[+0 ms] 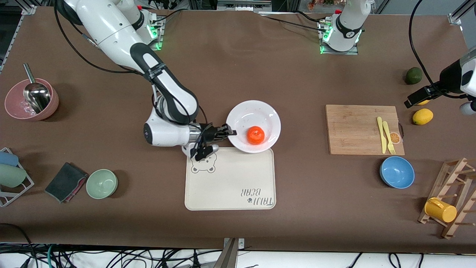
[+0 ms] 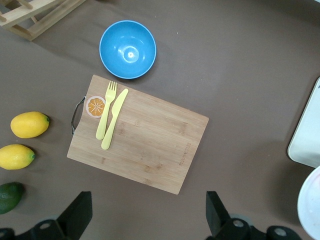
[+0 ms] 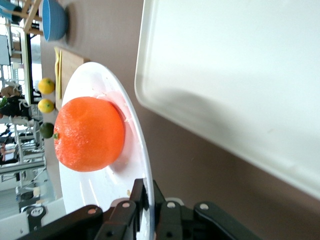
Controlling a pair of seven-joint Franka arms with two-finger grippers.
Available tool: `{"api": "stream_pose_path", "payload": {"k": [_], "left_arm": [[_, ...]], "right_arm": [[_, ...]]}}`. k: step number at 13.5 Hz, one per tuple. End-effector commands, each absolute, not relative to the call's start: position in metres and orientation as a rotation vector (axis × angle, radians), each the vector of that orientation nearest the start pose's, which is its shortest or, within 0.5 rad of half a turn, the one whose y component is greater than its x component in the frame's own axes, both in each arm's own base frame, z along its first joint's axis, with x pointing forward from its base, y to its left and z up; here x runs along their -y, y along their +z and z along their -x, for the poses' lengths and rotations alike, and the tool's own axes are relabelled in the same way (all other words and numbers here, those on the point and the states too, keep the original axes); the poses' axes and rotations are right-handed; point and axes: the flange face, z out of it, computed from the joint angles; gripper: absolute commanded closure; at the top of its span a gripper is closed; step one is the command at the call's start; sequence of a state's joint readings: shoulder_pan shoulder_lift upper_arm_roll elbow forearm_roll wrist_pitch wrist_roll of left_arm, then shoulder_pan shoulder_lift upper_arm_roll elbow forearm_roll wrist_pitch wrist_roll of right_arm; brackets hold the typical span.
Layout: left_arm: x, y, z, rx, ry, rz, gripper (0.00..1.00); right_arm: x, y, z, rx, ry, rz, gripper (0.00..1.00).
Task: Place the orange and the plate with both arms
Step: 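Slide the plate with the orange onto the bear tray, right gripper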
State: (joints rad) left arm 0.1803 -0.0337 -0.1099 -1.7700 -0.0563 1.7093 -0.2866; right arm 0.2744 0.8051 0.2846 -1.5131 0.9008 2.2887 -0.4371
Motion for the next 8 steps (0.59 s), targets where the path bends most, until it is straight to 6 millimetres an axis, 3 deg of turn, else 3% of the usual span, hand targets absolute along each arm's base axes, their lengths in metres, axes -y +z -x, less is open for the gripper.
{"api": "stream_pose_path", "payload": {"k": [1,5,8], "left_arm": [[-0.030,0.564,-0.550,0.554,0.052,3.155,0.00],[-0.032,0.564,-0.551,0.536,0.048,3.151,0.00],[-0.031,0.565,-0.551,0.537,0.046,3.154,0.00]], "right_arm": [[-0.357,0.210,-0.652,0.270,0.053,2.261,1.00],[-0.345,0.197,-0.699,0.132,-0.070,2.273,1.00],[-0.343,0.172,-0.711,0.084,-0.136,2.288,1.00]]}}
